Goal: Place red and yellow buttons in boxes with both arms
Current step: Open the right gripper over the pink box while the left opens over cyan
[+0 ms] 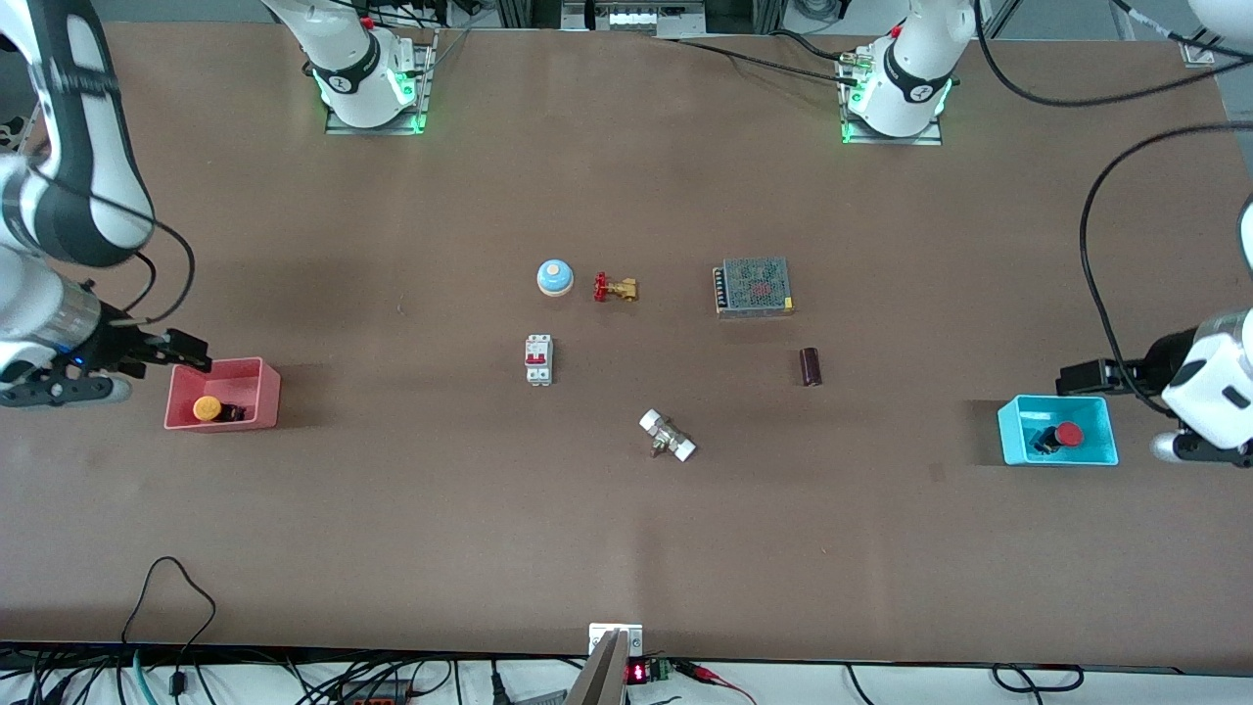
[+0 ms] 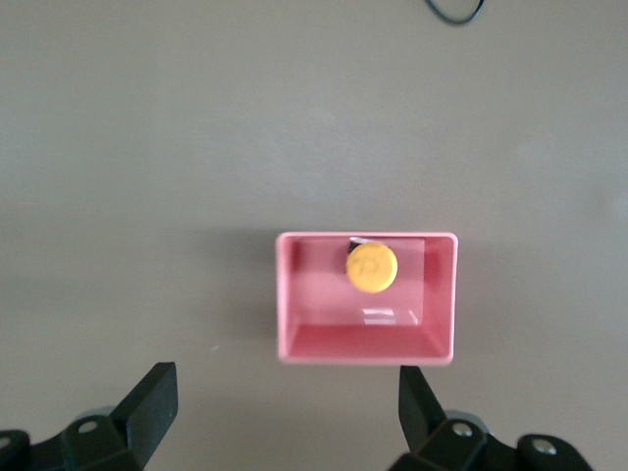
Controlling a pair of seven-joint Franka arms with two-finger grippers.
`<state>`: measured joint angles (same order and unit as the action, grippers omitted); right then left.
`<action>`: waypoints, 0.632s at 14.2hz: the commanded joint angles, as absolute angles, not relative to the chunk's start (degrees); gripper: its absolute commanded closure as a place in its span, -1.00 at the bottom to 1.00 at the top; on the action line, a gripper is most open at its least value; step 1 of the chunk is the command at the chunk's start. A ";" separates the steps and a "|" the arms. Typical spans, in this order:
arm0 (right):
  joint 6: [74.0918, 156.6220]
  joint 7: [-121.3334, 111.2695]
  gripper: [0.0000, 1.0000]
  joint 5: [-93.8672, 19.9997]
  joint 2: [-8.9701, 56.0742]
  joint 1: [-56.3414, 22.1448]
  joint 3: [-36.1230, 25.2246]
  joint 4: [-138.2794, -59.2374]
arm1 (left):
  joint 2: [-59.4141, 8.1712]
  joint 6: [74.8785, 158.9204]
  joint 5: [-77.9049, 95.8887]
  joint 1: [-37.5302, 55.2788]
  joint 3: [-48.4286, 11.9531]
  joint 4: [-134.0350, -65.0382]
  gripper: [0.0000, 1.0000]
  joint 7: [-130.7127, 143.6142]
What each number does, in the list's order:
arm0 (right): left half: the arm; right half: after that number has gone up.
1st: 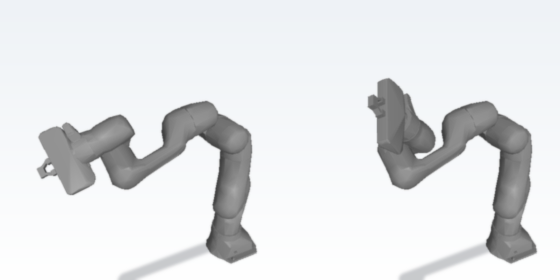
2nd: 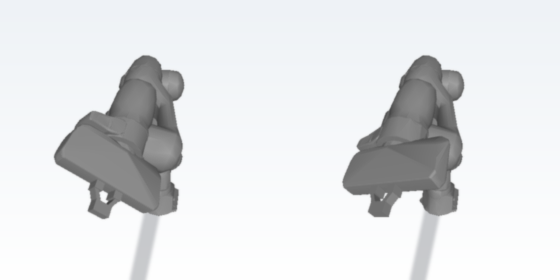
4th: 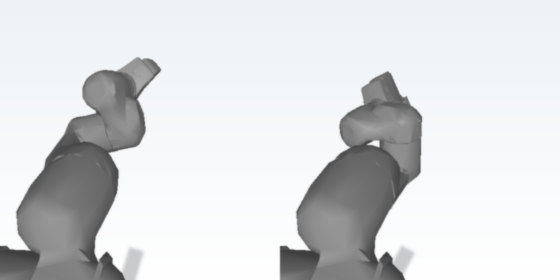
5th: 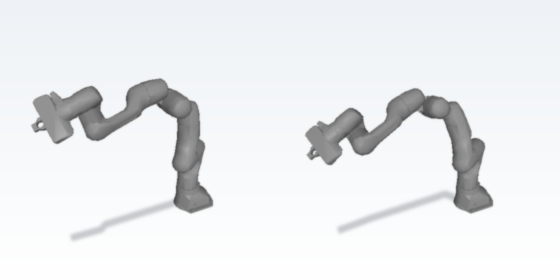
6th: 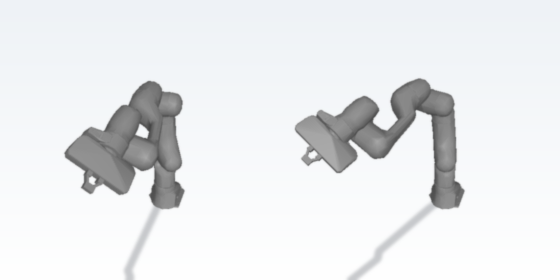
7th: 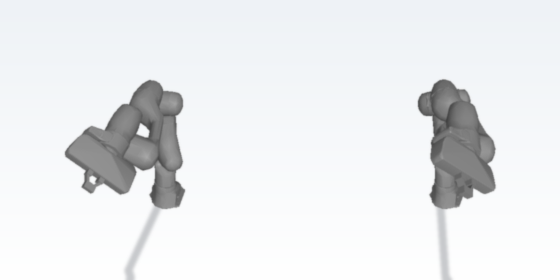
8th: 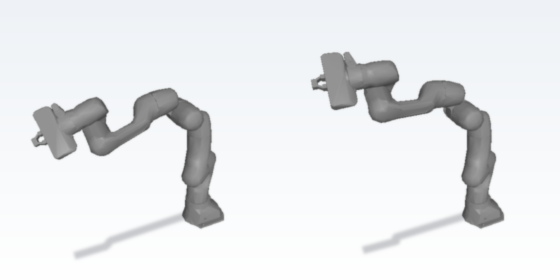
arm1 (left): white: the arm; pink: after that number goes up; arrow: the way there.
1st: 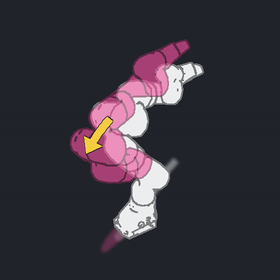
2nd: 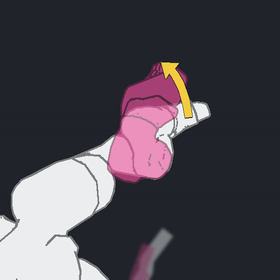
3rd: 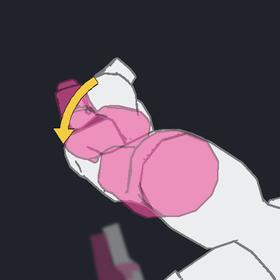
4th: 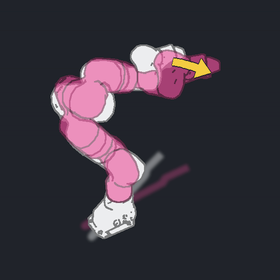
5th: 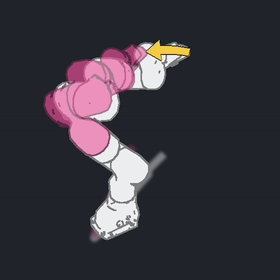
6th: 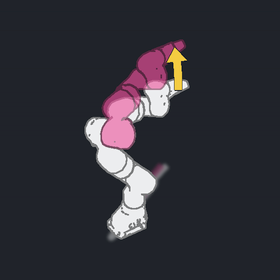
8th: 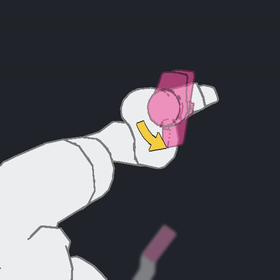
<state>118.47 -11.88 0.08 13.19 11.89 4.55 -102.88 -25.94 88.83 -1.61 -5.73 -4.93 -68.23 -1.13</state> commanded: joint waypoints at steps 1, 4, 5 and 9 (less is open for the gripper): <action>109.36 -7.92 -1.00 0.08 8.19 10.64 4.48 -97.93 | -21.99 86.84 -1.32 -4.66 -5.10 -69.43 -1.00 1.40; 101.71 -8.43 -1.00 0.44 4.14 8.00 4.31 -95.81 | -17.16 86.66 -1.41 -4.31 -3.96 -72.58 -1.00 2.11; 101.17 -8.35 -1.00 0.61 3.09 6.87 4.39 -95.54 | -14.70 86.66 -1.41 -4.31 -3.87 -75.12 -1.00 2.28; 98.62 -7.74 -1.00 0.35 3.25 4.49 3.96 -93.78 | -5.03 92.18 -1.41 -4.22 -3.87 -87.25 -1.00 2.63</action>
